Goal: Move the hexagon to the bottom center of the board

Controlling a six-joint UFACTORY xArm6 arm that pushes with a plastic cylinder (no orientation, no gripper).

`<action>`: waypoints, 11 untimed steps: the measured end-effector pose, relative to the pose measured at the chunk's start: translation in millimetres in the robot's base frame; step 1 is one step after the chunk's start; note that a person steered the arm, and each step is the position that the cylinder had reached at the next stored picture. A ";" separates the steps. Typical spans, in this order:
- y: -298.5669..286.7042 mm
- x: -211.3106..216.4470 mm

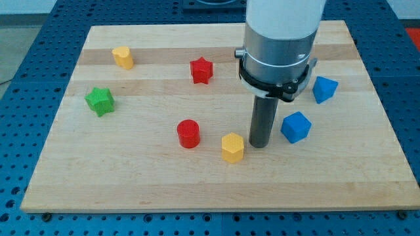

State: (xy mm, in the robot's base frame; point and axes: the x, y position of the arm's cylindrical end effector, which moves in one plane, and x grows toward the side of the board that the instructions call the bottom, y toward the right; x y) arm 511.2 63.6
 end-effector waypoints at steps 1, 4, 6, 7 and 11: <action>-40.1 -11.2; -64.5 -11.8; -75.2 -10.9; -38.2 -3.8; -73.4 -0.1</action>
